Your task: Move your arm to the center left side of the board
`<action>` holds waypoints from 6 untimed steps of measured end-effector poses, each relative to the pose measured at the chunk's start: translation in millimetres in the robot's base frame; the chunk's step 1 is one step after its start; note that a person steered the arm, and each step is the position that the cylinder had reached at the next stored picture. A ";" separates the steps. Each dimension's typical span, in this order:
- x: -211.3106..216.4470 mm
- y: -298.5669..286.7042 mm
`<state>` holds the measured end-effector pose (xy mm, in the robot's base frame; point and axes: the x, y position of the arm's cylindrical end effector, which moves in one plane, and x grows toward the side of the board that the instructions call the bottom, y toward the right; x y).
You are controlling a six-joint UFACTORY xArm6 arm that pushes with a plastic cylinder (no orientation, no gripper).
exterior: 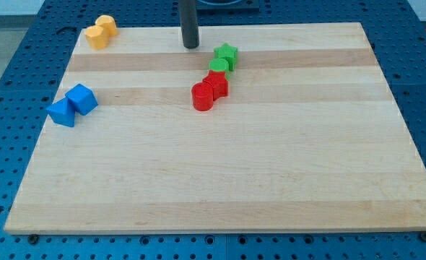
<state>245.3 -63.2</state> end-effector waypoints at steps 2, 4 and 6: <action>10.4 -60.0; 89.4 -87.9; 137.6 -87.5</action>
